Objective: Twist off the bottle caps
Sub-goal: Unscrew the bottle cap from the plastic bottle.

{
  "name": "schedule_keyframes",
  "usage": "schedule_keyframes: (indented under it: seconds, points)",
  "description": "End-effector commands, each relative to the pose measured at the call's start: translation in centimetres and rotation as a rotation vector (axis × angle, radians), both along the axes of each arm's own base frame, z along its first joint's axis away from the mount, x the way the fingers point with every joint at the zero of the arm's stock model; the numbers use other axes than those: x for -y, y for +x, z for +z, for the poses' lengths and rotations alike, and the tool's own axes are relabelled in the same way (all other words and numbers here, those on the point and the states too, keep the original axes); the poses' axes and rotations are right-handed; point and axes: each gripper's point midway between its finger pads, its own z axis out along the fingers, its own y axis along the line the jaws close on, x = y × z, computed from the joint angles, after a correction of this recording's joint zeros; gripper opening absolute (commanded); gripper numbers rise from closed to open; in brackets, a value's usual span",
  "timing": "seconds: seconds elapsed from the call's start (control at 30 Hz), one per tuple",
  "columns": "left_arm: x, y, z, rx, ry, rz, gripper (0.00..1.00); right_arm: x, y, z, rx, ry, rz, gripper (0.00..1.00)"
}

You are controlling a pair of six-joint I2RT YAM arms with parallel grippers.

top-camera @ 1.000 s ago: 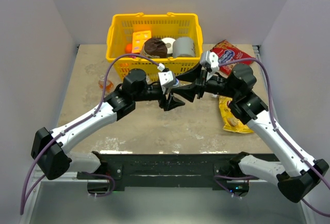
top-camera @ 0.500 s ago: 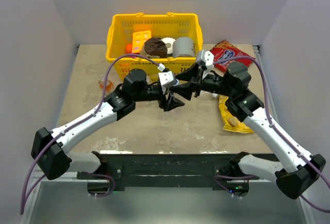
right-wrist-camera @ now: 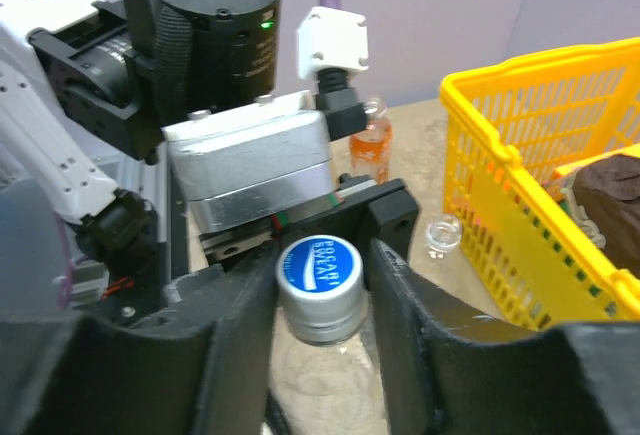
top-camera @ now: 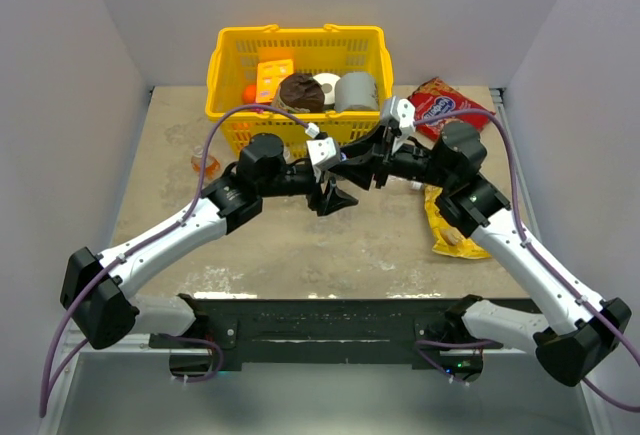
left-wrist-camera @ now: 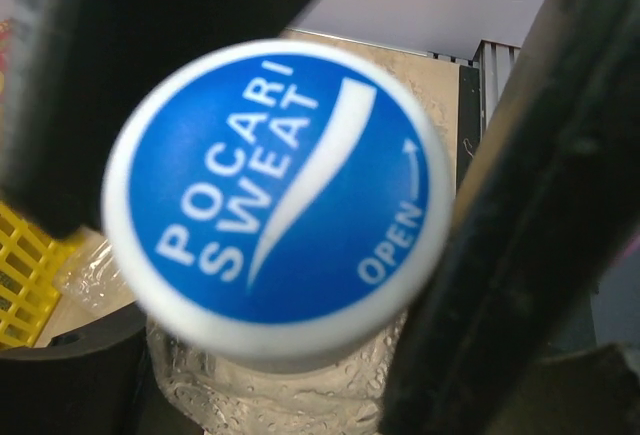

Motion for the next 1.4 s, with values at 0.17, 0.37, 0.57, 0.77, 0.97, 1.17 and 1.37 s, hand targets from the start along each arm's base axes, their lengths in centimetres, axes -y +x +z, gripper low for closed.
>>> schedule_keyframes:
  seconds: [0.17, 0.37, 0.57, 0.77, 0.97, 1.17, 1.37]
  points:
    - [0.5, -1.0, 3.1, 0.058, -0.077, -0.074, 0.29, -0.7, -1.9, 0.6, 0.028, 0.001, 0.126, 0.17]
    - [0.7, -6.2, 3.9, 0.058, -0.121, -0.389, 0.29, -0.2, -4.4, -0.3, -0.05, -0.015, 0.393, 0.11]
    - [0.5, -9.4, 4.1, -0.019, -0.149, -0.594, 0.29, 0.7, -7.4, 0.1, -0.075, -0.044, 0.638, 0.1]
    - [0.3, -10.2, 4.0, -0.054, -0.156, -0.653, 0.29, 1.5, -8.8, 2.6, -0.008, -0.042, 0.686, 0.08]
    - [0.2, -10.7, 4.0, -0.066, -0.161, -0.689, 0.28, 2.3, -10.2, 4.5, 0.045, -0.049, 0.738, 0.08]
    - [0.4, -10.5, 3.6, -0.085, -0.155, -0.681, 0.28, 2.8, -10.8, 5.0, 0.062, -0.046, 0.786, 0.07]
    - [0.9, -9.6, 3.1, -0.079, -0.147, -0.629, 0.27, 2.4, -9.9, 4.6, 0.052, -0.059, 0.726, 0.08]
